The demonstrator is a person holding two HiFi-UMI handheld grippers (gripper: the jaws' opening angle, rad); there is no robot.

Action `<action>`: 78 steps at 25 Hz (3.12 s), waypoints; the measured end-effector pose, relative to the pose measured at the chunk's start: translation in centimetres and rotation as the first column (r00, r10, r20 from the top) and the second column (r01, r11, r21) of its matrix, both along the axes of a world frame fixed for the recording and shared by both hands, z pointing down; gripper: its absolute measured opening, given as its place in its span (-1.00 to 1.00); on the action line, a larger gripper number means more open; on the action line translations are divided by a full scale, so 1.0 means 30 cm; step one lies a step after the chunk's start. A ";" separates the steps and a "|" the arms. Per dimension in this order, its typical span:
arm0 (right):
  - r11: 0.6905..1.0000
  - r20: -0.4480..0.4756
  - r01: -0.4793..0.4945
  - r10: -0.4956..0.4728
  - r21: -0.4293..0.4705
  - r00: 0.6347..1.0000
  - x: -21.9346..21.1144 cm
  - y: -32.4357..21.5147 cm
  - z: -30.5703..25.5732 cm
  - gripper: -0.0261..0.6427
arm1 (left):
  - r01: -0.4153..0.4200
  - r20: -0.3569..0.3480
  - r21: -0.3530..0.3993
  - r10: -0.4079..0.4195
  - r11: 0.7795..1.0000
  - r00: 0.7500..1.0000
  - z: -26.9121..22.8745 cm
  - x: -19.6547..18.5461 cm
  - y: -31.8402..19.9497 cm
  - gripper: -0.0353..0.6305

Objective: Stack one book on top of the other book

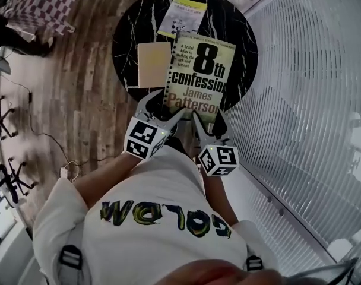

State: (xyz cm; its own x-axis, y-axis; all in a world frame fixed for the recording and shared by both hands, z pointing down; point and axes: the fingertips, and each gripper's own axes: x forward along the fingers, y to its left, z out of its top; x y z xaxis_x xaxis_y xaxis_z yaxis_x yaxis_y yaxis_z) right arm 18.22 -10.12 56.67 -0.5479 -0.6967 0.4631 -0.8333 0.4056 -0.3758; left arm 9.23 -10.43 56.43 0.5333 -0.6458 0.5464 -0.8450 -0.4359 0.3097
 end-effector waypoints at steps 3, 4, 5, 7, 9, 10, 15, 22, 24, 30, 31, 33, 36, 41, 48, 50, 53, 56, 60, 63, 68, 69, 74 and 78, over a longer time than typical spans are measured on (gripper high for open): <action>0.998 0.005 0.061 -0.061 -0.005 0.998 -0.108 0.002 -0.010 0.05 | 0.069 0.004 -0.003 -0.069 0.998 0.998 -0.012 -0.109 0.021 0.09; 0.997 0.010 0.080 -0.080 -0.003 0.997 -0.135 0.004 -0.011 0.05 | 0.089 0.009 -0.001 -0.089 0.996 0.996 -0.015 -0.135 0.027 0.09; 0.995 0.017 0.099 -0.099 -0.001 0.995 -0.154 0.005 -0.010 0.05 | 0.108 0.016 0.002 -0.108 0.994 0.994 -0.015 -0.154 0.034 0.09; 0.991 0.028 0.131 -0.131 0.003 0.991 -0.179 0.007 -0.001 0.05 | 0.141 0.030 0.006 -0.141 0.990 0.990 -0.011 -0.177 0.044 0.09; 0.988 0.034 0.152 -0.152 0.001 0.988 -0.193 0.009 0.008 0.05 | 0.167 0.035 0.004 -0.167 0.986 0.985 -0.004 -0.190 0.053 0.09; 0.988 0.035 0.157 -0.157 -0.001 0.987 -0.197 0.010 0.011 0.05 | 0.177 0.035 0.003 -0.177 0.984 0.984 -0.002 -0.195 0.056 0.09; 0.985 0.037 0.174 -0.174 0.003 0.984 -0.193 -0.003 0.032 0.05 | 0.195 0.038 0.011 -0.195 0.981 0.980 0.019 -0.190 0.047 0.09; 0.982 0.035 0.186 -0.185 -0.019 0.982 -0.250 -0.059 0.070 0.04 | 0.193 0.043 -0.004 -0.193 0.981 0.980 0.054 -0.248 -0.011 0.09; 0.981 0.027 0.189 -0.188 -0.035 0.982 -0.268 -0.066 0.081 0.04 | 0.197 0.040 -0.019 -0.196 0.980 0.980 0.067 -0.265 -0.017 0.09; 0.983 0.034 0.172 -0.170 -0.066 0.985 -0.168 -0.011 0.033 0.04 | 0.171 0.036 -0.018 -0.170 0.985 0.985 0.016 -0.168 0.027 0.09; 0.983 0.036 0.172 -0.170 -0.071 0.985 -0.156 -0.003 0.023 0.04 | 0.169 0.035 -0.019 -0.168 0.985 0.985 0.006 -0.156 0.034 0.09; 0.981 0.035 0.175 -0.173 -0.078 0.984 -0.147 0.001 0.010 0.04 | 0.173 0.032 -0.023 -0.172 0.985 0.985 -0.007 -0.147 0.039 0.09; 0.980 0.027 0.183 -0.181 -0.083 0.983 -0.148 -0.006 -0.007 0.04 | 0.180 0.026 -0.028 -0.180 0.983 0.983 -0.020 -0.148 0.037 0.09; 0.978 0.024 0.176 -0.175 -0.114 0.984 -0.149 0.003 -0.032 0.04 | 0.170 0.008 -0.045 -0.170 0.984 0.985 -0.045 -0.150 0.040 0.09; 0.978 -0.003 0.152 -0.154 -0.146 0.988 -0.159 0.017 -0.111 0.04 | 0.147 -0.015 -0.059 -0.148 0.987 0.989 -0.115 -0.160 0.049 0.09; 0.977 -0.004 0.147 -0.149 -0.153 0.989 -0.161 0.010 -0.083 0.04 | 0.144 -0.015 -0.063 -0.146 0.988 0.989 -0.087 -0.161 0.040 0.09; 0.976 -0.012 0.144 -0.148 -0.166 0.989 -0.158 0.012 -0.083 0.04 | 0.141 -0.019 -0.076 -0.143 0.987 0.989 -0.085 -0.159 0.043 0.09; 0.972 -0.013 0.140 -0.145 -0.187 0.989 -0.162 0.015 -0.059 0.04 | 0.138 -0.022 -0.093 -0.140 0.986 0.990 -0.059 -0.162 0.044 0.09; 0.972 -0.014 0.136 -0.142 -0.191 0.990 -0.160 0.001 -0.010 0.04 | 0.142 -0.025 -0.095 -0.145 0.985 0.989 -0.010 -0.161 0.028 0.09; 0.971 -0.016 0.133 -0.139 -0.200 0.990 -0.161 0.005 0.014 0.04 | 0.147 -0.025 -0.097 -0.150 0.984 0.988 0.015 -0.161 0.032 0.09; 0.967 -0.009 0.123 -0.128 -0.223 0.992 -0.165 0.001 0.054 0.04 | 0.151 -0.024 -0.105 -0.154 0.983 0.988 0.051 -0.166 0.024 0.09; 0.966 -0.009 0.123 -0.128 -0.226 0.992 -0.166 -0.002 0.061 0.04 | 0.152 -0.024 -0.108 -0.155 0.983 0.988 0.058 -0.168 0.022 0.09; 0.962 -0.009 0.122 -0.128 -0.245 0.992 -0.163 0.003 0.094 0.04 | 0.150 -0.015 -0.113 -0.153 0.982 0.988 0.088 -0.165 0.023 0.09; 0.960 -0.020 0.129 -0.138 -0.247 0.990 -0.163 0.003 0.115 0.03 | 0.153 -0.002 -0.118 -0.155 0.981 0.988 0.110 -0.164 0.023 0.09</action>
